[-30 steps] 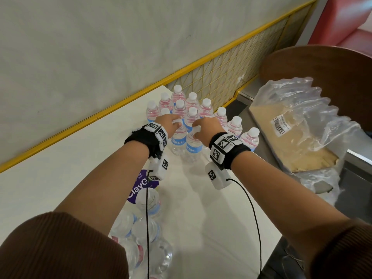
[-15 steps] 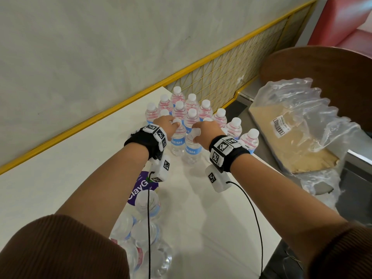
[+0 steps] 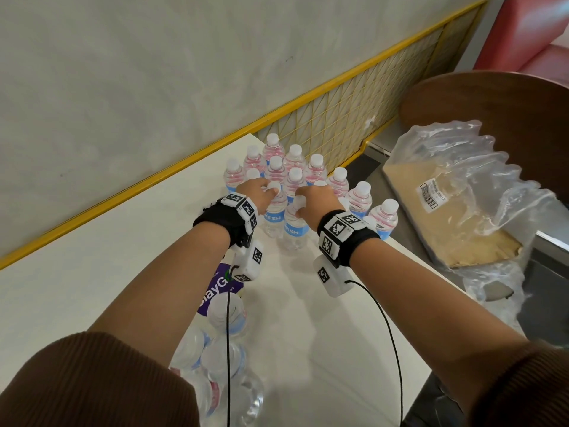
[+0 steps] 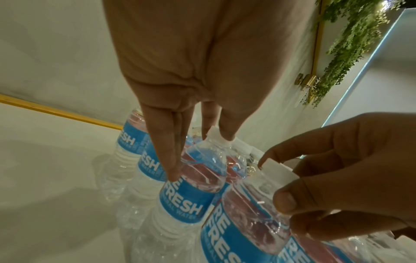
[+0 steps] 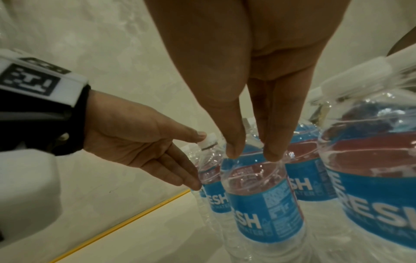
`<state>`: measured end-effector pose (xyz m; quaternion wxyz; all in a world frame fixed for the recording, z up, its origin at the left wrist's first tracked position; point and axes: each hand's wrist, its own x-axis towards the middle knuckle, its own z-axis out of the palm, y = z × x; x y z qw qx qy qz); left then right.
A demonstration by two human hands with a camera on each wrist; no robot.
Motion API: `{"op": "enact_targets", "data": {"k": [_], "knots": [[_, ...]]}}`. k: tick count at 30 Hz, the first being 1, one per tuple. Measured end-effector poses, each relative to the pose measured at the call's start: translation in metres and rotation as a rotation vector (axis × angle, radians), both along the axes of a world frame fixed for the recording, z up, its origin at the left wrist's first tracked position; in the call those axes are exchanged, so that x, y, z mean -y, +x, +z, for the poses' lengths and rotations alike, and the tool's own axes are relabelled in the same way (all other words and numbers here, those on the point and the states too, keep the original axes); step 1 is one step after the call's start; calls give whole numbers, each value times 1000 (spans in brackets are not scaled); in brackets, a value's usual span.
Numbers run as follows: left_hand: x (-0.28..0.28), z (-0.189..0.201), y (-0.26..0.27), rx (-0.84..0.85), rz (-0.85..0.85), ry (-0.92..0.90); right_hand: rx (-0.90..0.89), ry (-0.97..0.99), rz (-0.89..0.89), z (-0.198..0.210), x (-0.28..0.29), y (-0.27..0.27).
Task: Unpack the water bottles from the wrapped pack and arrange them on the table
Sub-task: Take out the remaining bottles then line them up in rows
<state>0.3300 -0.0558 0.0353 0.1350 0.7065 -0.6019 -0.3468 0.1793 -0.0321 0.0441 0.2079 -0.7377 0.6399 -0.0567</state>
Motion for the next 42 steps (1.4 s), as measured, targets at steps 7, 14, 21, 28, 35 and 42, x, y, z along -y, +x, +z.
{"op": "enact_targets", "data": {"k": [7,14,21,28,35,42], "knots": [[-2,7,1,72,-60,25,-38,-56,-11,-2,-7,1],[-15,21,0,213,-152,36,-40,1,1,8,-13,-1],[-56,40,23,429,-302,210,-34,-1,114,34,-49,-2],[-113,39,49,452,-459,393,61,309,470,35,-135,21],[-153,41,60,483,-513,409,176,532,562,19,-196,28],[-178,35,65,414,-422,254,178,617,664,23,-228,41]]}}
